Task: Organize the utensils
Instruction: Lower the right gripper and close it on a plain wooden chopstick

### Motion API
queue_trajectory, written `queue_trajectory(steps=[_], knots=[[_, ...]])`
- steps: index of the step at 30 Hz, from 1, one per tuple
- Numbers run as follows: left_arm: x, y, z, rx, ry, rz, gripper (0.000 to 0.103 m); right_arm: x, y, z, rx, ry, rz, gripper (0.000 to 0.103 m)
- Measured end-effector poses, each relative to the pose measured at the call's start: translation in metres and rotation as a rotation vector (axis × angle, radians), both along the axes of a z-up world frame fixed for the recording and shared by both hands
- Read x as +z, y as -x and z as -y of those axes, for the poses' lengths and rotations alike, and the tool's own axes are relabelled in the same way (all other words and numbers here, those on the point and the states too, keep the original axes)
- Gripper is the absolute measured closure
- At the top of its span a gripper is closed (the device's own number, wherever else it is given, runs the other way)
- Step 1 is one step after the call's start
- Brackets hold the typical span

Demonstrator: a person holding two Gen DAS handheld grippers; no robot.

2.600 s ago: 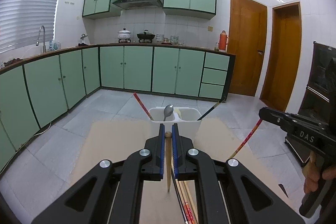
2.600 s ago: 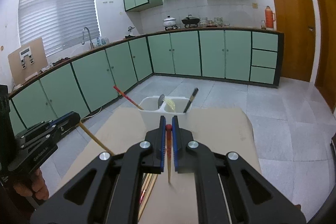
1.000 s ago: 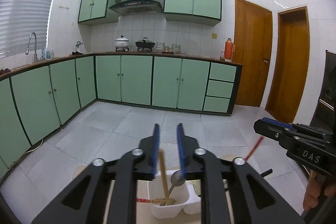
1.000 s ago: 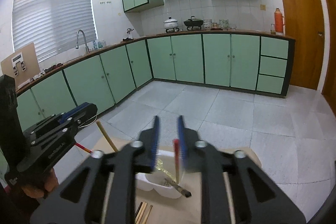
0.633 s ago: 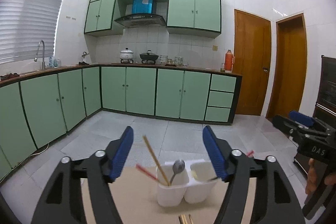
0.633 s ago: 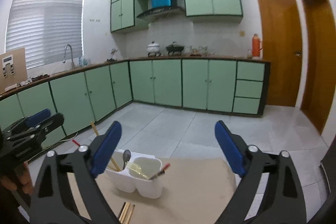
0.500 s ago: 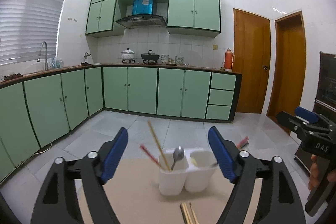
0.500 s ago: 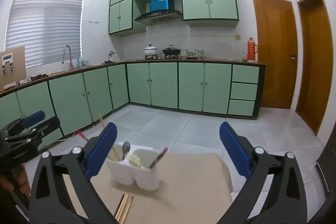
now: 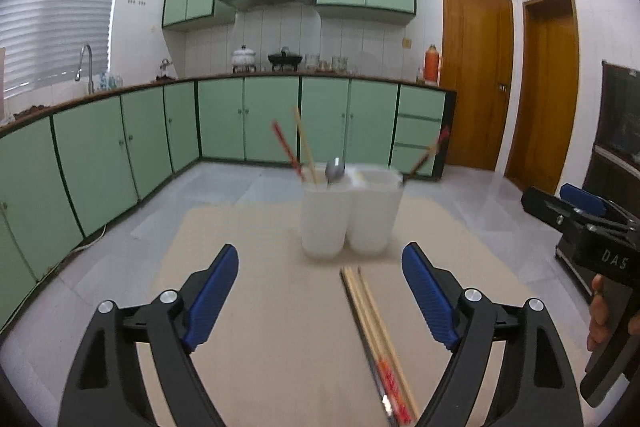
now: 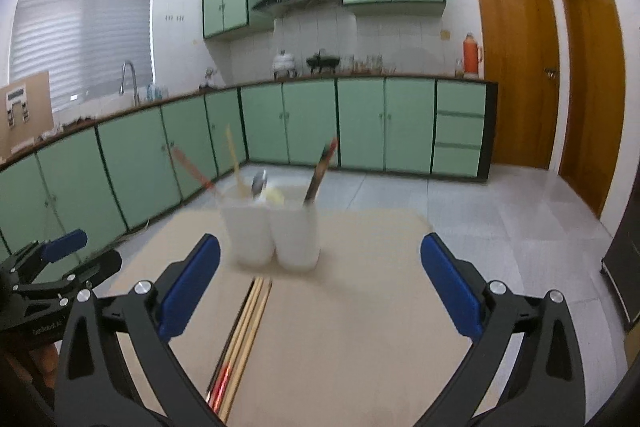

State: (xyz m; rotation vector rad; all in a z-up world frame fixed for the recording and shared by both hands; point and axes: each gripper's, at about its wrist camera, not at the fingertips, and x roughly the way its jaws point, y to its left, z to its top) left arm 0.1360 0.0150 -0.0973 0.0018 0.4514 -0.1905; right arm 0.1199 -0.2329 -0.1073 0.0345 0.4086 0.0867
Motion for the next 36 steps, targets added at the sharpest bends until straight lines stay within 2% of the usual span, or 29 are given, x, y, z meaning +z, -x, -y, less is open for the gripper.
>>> queue_trajectory(steps=[7,15,19,21,22,30,36], knots=[[-0.046,0.025,-0.002,0.003,-0.037,-0.069,0.021,-0.054,0.021,-0.027,0.007,0.03,-0.097,0.006],[-0.081,0.046,-0.012,0.029,-0.05,-0.103,0.021,-0.085,0.038,-0.04,-0.031,-0.011,-0.141,0.006],[-0.09,0.052,-0.019,0.039,-0.058,-0.121,0.021,-0.1,0.043,-0.047,-0.032,0.009,-0.167,0.007],[-0.091,0.054,-0.02,0.04,-0.058,-0.125,0.021,-0.106,0.043,-0.052,-0.024,0.007,-0.188,0.015],[-0.092,0.055,-0.021,0.041,-0.059,-0.128,0.021,-0.108,0.044,-0.054,-0.02,0.008,-0.196,0.022],[-0.095,0.06,-0.027,0.048,-0.069,-0.138,0.021,-0.121,0.043,-0.078,0.023,0.03,-0.265,0.036],[-0.097,0.063,-0.037,0.062,-0.076,-0.134,0.021,-0.132,0.041,-0.088,0.04,0.048,-0.304,0.05]])
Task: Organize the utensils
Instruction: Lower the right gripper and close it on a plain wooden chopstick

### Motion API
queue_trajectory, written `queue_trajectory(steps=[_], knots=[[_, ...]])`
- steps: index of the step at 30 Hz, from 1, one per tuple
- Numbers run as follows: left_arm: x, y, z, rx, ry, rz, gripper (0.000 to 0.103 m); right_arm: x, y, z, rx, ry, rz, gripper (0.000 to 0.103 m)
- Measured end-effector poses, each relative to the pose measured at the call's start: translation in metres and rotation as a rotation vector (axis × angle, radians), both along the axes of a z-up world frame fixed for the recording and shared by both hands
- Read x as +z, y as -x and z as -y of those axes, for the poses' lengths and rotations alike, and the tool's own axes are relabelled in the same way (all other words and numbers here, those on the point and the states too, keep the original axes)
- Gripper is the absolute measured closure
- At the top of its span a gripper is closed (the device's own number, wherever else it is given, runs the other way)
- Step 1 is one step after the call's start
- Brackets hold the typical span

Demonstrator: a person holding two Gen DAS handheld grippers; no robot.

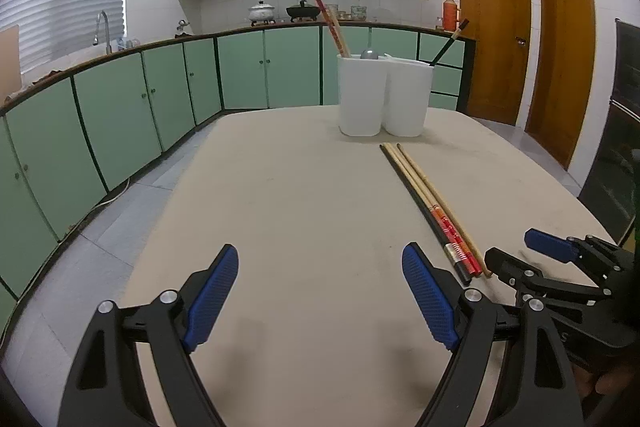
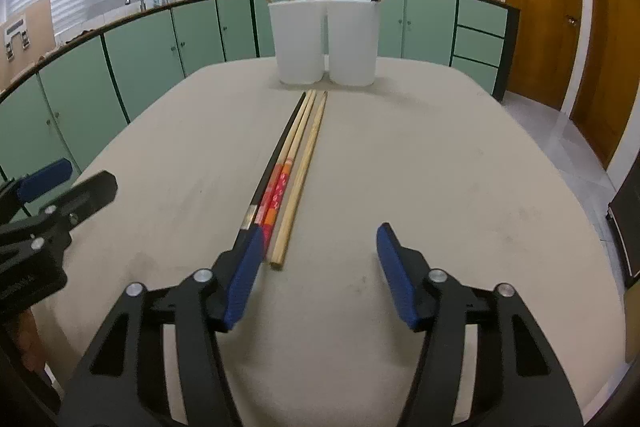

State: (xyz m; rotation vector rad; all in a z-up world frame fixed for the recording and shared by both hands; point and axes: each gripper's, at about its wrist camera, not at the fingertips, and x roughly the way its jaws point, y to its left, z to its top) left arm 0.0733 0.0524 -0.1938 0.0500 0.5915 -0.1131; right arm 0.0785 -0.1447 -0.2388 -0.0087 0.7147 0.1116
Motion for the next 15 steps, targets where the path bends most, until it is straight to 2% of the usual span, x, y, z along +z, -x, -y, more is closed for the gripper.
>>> queue_trajectory(steps=[7,15], knots=[[-0.005,0.001,-0.006,0.006,0.023,-0.003,0.021,-0.004,-0.002,-0.005,0.015,0.01,-0.032,0.063],[-0.006,0.003,-0.012,0.02,0.041,0.001,0.021,-0.005,-0.003,0.006,-0.018,0.032,-0.041,0.065]])
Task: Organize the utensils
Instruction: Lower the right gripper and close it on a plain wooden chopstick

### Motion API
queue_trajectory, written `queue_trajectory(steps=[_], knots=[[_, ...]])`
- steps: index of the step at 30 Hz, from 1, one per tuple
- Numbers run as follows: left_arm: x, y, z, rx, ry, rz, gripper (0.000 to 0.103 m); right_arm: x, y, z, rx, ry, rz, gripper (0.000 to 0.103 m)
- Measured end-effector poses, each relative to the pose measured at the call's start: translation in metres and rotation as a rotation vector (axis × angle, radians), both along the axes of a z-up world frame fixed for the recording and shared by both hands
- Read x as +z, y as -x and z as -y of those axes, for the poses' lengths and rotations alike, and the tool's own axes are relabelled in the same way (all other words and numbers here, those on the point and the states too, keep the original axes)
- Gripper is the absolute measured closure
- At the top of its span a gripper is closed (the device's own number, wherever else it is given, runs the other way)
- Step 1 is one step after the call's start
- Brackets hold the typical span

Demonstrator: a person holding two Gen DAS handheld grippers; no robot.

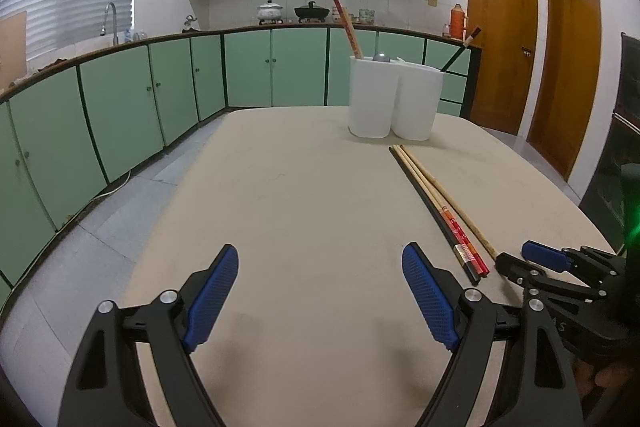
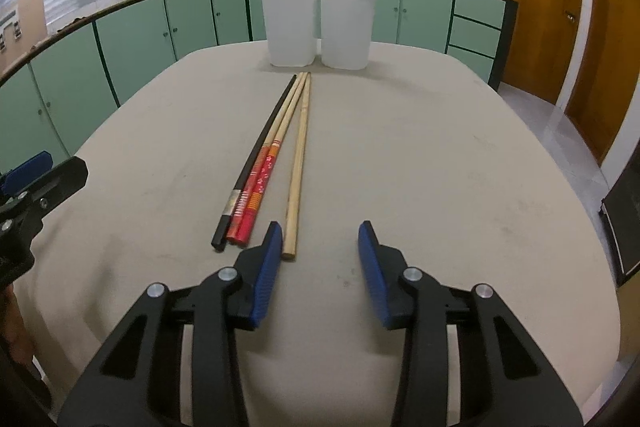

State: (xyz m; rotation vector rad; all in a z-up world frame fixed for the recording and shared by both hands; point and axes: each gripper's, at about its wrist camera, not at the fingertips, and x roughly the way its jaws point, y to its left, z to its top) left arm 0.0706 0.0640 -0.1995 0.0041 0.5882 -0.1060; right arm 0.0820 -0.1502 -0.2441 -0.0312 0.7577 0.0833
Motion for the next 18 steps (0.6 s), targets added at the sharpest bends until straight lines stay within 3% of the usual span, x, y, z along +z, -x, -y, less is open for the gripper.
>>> queue_trajectory(steps=[3,6,11,18], knots=[[0.0,0.0,0.002,-0.004,-0.001,0.001,0.021,-0.001,0.002,-0.003,0.019,-0.003,-0.003,0.064],[0.0,0.002,0.004,-0.009,-0.006,0.003,0.021,-0.002,0.003,-0.009,0.039,0.016,0.008,0.072],[0.001,0.003,0.006,-0.017,-0.006,0.003,0.021,-0.004,0.001,-0.009,0.057,0.016,0.012,0.096],[0.001,0.002,0.027,-0.06,-0.002,-0.022,0.021,0.002,0.001,0.006,0.02,-0.011,0.026,0.097]])
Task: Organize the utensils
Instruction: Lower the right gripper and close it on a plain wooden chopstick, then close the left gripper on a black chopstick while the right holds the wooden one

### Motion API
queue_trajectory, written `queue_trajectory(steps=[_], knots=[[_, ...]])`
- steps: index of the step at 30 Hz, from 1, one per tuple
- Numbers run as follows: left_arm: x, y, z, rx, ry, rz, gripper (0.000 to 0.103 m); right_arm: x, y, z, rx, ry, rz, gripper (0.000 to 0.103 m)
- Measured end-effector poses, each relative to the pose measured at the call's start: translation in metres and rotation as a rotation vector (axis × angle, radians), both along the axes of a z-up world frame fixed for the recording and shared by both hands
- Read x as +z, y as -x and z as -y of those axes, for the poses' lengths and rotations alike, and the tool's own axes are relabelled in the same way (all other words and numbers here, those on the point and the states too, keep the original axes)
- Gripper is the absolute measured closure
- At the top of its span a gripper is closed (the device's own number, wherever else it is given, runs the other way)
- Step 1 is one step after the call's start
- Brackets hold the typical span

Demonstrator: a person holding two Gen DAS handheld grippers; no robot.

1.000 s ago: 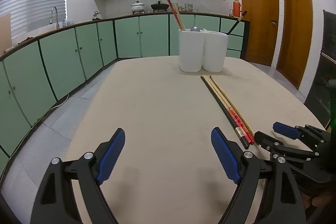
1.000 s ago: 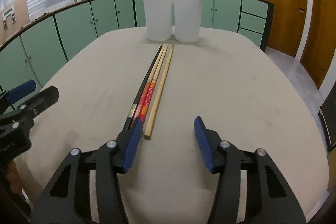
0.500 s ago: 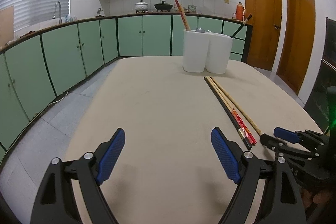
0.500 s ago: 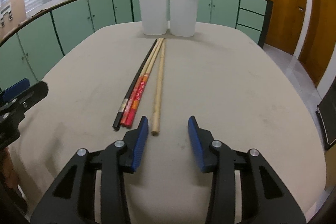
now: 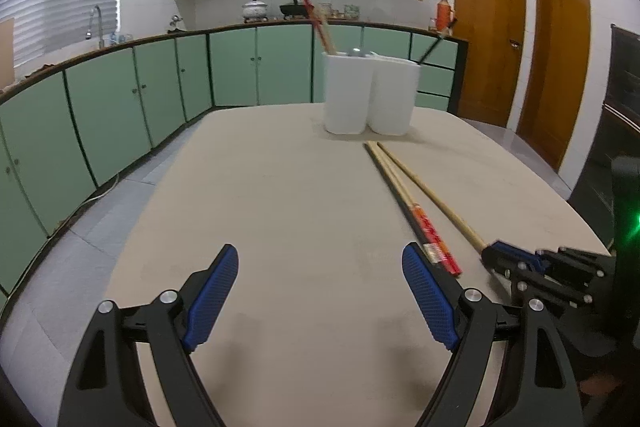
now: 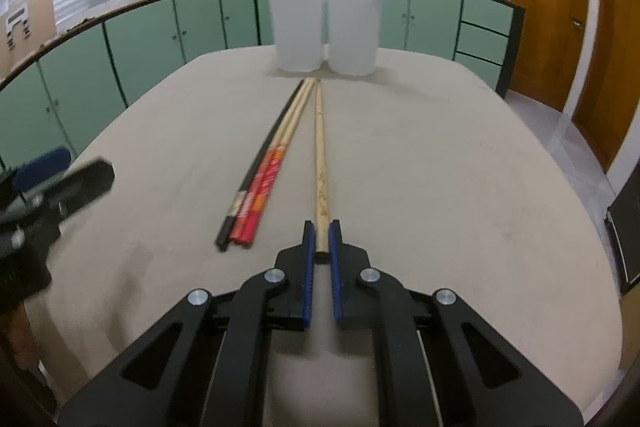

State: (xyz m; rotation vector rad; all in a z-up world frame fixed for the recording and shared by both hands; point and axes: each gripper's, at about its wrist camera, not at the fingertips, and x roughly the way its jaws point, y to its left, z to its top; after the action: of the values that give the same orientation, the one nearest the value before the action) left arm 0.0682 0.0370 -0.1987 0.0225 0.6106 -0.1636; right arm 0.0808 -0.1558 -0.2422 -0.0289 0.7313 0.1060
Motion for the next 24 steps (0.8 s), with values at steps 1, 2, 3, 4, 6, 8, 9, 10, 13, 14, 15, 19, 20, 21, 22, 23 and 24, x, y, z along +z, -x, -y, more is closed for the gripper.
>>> queue_trajectory(steps=[1,2,3,4,6,8,9,10,13,14,15,19,20,21,22,23,24], knots=[[-0.001,-0.001,0.003,-0.007,0.002,-0.005,0.021,0.002,0.0,0.005,-0.014,-0.004,0.007,0.097],[-0.002,-0.001,0.008,-0.019,0.008,-0.016,0.021,0.004,0.0,0.01,-0.025,-0.01,0.012,0.097],[-0.003,-0.003,0.013,-0.029,0.016,-0.029,0.021,0.006,0.0,0.015,-0.037,-0.016,0.017,0.097],[-0.004,-0.004,0.016,-0.036,0.026,-0.041,0.021,0.006,0.0,0.018,-0.042,-0.021,0.018,0.097],[-0.008,-0.006,0.024,-0.046,0.04,-0.07,0.021,0.008,0.001,0.026,-0.054,-0.033,0.021,0.097],[-0.014,-0.009,0.032,-0.056,0.038,-0.098,0.021,0.009,0.003,0.032,-0.062,-0.045,0.025,0.097],[-0.017,-0.01,0.036,-0.061,0.03,-0.112,0.021,0.009,0.003,0.034,-0.066,-0.05,0.026,0.097],[-0.019,-0.011,0.038,-0.064,0.022,-0.121,0.021,0.009,0.004,0.036,-0.069,-0.054,0.028,0.097],[-0.024,-0.014,0.047,-0.067,-0.003,-0.143,0.023,0.011,0.005,0.044,-0.077,-0.064,0.035,0.097],[-0.025,-0.015,0.048,-0.064,-0.01,-0.146,0.023,0.012,0.004,0.045,-0.077,-0.066,0.037,0.097],[-0.027,-0.017,0.05,-0.061,-0.015,-0.154,0.023,0.012,0.005,0.047,-0.075,-0.069,0.038,0.097],[-0.031,-0.024,0.055,-0.059,-0.033,-0.184,0.026,0.01,0.007,0.047,-0.066,-0.062,0.045,0.097],[-0.031,-0.026,0.056,-0.054,-0.04,-0.188,0.026,0.01,0.007,0.047,-0.066,-0.064,0.045,0.097],[-0.032,-0.028,0.057,-0.049,-0.046,-0.192,0.026,0.01,0.006,0.047,-0.066,-0.066,0.044,0.097],[-0.032,-0.028,0.057,-0.046,-0.049,-0.194,0.026,0.009,0.006,0.048,-0.066,-0.069,0.043,0.097],[-0.032,-0.029,0.058,-0.043,-0.053,-0.196,0.026,0.009,0.006,0.048,-0.067,-0.07,0.042,0.097],[-0.032,-0.029,0.058,-0.039,-0.056,-0.198,0.026,0.009,0.006,0.048,-0.066,-0.072,0.04,0.097]])
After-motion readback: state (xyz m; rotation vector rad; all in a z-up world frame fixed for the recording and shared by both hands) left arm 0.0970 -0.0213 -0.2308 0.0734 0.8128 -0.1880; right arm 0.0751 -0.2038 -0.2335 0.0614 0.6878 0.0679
